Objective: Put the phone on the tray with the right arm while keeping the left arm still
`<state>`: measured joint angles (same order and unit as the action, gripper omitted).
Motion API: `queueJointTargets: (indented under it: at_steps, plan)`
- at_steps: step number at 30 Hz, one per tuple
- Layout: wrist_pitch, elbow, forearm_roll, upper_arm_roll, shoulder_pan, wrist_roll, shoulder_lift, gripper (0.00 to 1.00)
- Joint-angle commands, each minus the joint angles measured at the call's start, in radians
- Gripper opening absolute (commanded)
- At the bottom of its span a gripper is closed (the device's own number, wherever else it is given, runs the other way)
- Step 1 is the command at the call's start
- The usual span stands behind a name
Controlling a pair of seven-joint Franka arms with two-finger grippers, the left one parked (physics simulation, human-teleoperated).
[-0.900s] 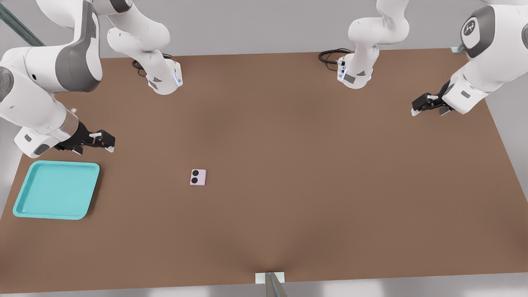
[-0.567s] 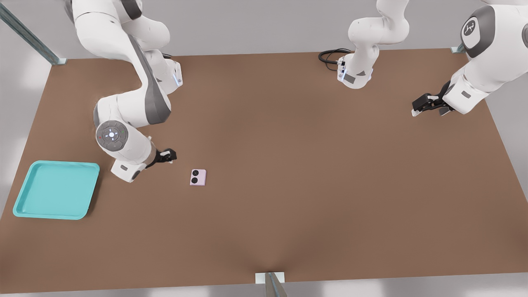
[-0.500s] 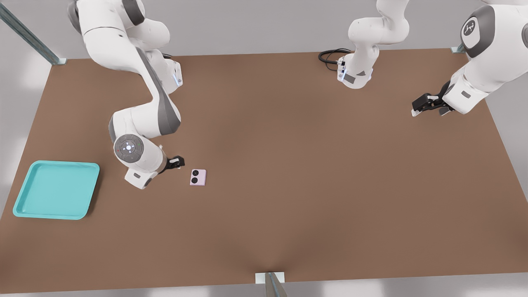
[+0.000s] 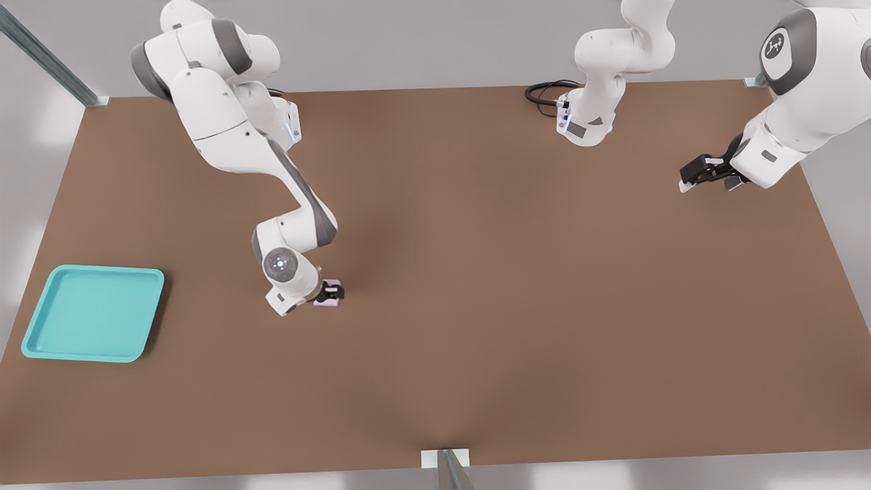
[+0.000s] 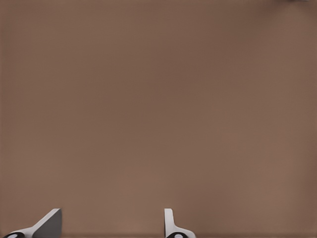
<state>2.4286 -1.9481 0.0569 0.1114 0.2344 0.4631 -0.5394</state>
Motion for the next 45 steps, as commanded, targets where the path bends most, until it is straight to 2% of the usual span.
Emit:
queueJointTargets:
  at_steps: [1, 8, 16, 21, 22, 23, 25, 27, 32, 35, 37, 39, 42, 45]
  plan:
    - [0.152, -0.015, 0.001, 0.001, -0.003, 0.33, -0.01, 1.0]
    - [0.193, 0.0, 0.046, 0.001, -0.01, 0.319, -0.065, 1.0]
    - [0.193, -0.098, 0.054, 0.011, -0.007, 0.246, -0.007, 1.0]
    - [0.211, -0.091, 0.095, 0.013, -0.007, 0.244, -0.03, 1.0]
    - [0.211, -0.091, 0.096, 0.011, -0.007, 0.244, -0.03, 0.98]
    - [0.211, -0.091, 0.096, 0.013, -0.007, 0.244, -0.031, 0.87]
    - [0.211, -0.089, 0.096, 0.013, -0.007, 0.244, -0.036, 0.84]
    - [0.211, -0.088, 0.096, 0.013, -0.007, 0.244, -0.034, 0.76]
    - [0.136, -0.081, 0.096, 0.011, -0.012, 0.213, 0.042, 0.75]
    - [0.043, -0.089, 0.096, 0.014, -0.125, 0.025, 0.141, 0.75]
    - [0.024, -0.089, 0.095, 0.019, -0.224, -0.129, 0.157, 0.75]
    - [0.024, -0.083, 0.095, 0.057, -0.408, -0.38, 0.156, 0.75]
    - [0.026, -0.065, 0.09, 0.059, -0.587, -0.673, 0.142, 0.75]
    - [0.026, 0.034, 0.087, 0.06, -0.762, -0.975, 0.064, 0.75]
